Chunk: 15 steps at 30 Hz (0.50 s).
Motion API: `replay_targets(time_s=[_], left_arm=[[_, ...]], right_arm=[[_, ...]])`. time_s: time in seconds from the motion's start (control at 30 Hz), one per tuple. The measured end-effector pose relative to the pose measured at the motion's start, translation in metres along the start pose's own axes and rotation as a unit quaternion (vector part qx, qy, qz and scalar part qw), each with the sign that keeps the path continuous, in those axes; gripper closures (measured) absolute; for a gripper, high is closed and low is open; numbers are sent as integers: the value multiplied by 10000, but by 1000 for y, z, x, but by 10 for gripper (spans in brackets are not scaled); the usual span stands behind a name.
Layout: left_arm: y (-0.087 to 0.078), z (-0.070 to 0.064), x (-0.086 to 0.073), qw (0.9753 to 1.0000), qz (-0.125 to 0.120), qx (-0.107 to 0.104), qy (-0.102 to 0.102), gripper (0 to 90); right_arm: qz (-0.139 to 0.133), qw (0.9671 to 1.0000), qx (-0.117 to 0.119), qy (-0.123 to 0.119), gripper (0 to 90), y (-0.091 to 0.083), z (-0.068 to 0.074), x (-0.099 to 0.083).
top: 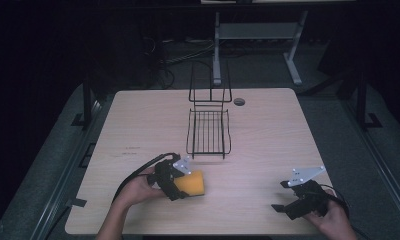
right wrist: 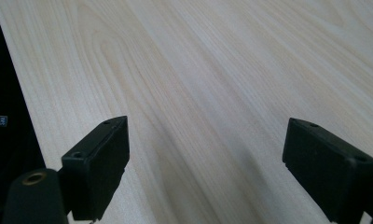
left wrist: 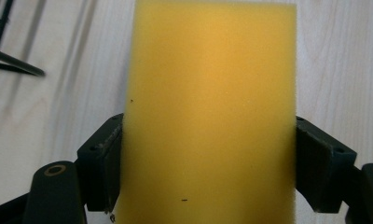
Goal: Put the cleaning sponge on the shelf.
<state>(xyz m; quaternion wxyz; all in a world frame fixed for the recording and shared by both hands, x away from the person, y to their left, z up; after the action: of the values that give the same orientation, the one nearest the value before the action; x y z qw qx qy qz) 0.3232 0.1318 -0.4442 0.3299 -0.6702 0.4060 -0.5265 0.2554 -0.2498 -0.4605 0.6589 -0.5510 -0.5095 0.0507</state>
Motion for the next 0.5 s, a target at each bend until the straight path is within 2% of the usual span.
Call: replay_targets(time_s=[0.5], left_arm=[[-15,3,14,9999,-107,0,46,216]], right_arm=[[53,10000,62,-32,141,4,1,0]])
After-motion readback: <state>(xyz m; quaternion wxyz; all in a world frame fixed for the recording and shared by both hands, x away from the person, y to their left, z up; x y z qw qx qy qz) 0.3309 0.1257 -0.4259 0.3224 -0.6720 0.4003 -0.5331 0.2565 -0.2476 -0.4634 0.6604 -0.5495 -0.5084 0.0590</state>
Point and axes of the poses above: each handheld gripper's, and its own axes: y roughly forward along the jaws, x roughly out of its top, z roughly to its left, the point moved 2 cm from there along y, roughly forward along the jaws, and after that the axes turned 15 degrees about -x, right-handed, at the moved point
